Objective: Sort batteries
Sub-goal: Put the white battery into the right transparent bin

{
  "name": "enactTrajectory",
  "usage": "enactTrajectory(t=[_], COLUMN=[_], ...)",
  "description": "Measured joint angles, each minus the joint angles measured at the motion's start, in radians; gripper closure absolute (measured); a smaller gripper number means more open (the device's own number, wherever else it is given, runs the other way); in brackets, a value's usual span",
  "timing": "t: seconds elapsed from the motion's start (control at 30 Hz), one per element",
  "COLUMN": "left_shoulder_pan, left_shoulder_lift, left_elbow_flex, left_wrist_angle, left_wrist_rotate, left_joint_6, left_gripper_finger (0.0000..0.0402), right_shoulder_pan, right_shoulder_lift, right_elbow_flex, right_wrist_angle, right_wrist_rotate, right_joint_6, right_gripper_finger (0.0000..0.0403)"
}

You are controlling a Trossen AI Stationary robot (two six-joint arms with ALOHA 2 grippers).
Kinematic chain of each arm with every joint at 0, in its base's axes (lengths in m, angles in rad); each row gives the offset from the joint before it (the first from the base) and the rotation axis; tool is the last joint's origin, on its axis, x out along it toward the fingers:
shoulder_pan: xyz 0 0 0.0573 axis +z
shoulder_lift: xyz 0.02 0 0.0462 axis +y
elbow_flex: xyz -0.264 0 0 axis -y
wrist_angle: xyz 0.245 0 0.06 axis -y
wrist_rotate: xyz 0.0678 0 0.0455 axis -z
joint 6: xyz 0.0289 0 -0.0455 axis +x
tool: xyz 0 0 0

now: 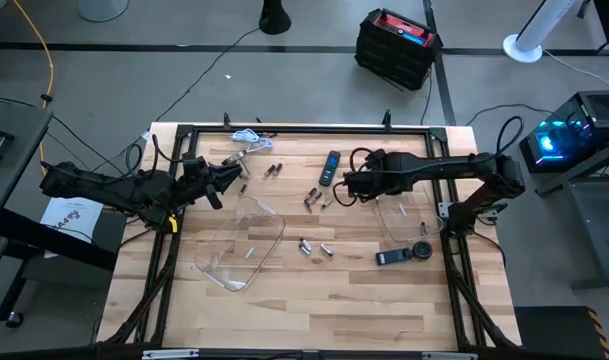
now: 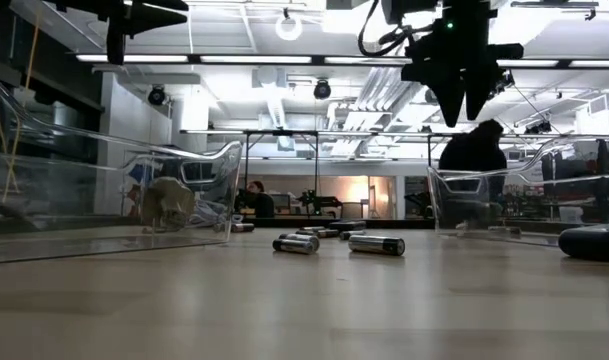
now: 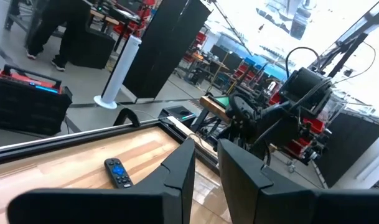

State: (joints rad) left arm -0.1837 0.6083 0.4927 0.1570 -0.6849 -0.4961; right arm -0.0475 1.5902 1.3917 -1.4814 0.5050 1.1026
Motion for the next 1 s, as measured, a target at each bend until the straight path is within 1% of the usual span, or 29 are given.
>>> enactTrajectory(t=[0.03,0.1,0.2,0.27,0.43,0.57,0.63,0.7,0.8,1.0], left_shoulder_pan=[0.000,0.000,0.000,0.000,0.000,0.000,0.000,0.000,0.000,0.000], left_shoulder_lift=[0.000,0.000,0.000,0.000,0.000,0.000,0.000,0.000,0.000,0.000], left_elbow_flex=[0.000,0.000,0.000,0.000,0.000,0.000,0.000,0.000,0.000,0.000], left_wrist_angle=[0.000,0.000,-0.001,-0.001,-0.002,-0.002,-0.002,-0.002,-0.003,-0.007], left_wrist_rotate=[0.000,0.000,0.000,0.001,0.003,0.003,0.002,0.002,0.002,-0.003], left_joint_6=[0.000,0.000,0.001,0.002,0.002,0.003,0.002,0.002,0.003,0.002], left_gripper_finger=[0.0337,0.0337,0.0337,0.0337,0.0337,0.0337,0.0337,0.0337,0.0337,0.0337], right_shoulder_pan=[0.000,0.002,-0.008,-0.026,-0.099,-0.130,-0.132,-0.132,-0.127,-0.116], right_shoulder_lift=[0.000,0.000,0.018,0.055,0.196,0.292,0.325,0.356,0.396,0.462], right_elbow_flex=[-0.001,0.000,0.001,0.002,0.000,0.000,0.000,0.000,0.000,0.002], right_wrist_angle=[0.033,0.184,0.422,0.511,0.545,0.618,0.641,0.660,0.700,0.757], right_wrist_rotate=[0.000,-0.011,-0.091,-0.158,-0.259,-0.382,-0.407,-0.418,-0.445,-0.452], right_joint_6=[-0.015,-0.098,-0.288,-0.398,-0.697,-1.064,-1.237,-1.377,-1.488,-1.526], right_gripper_finger=[0.0192,0.0186,0.0184,0.0183,0.0183,0.0183,0.0183,0.0183,0.0183,0.0184])
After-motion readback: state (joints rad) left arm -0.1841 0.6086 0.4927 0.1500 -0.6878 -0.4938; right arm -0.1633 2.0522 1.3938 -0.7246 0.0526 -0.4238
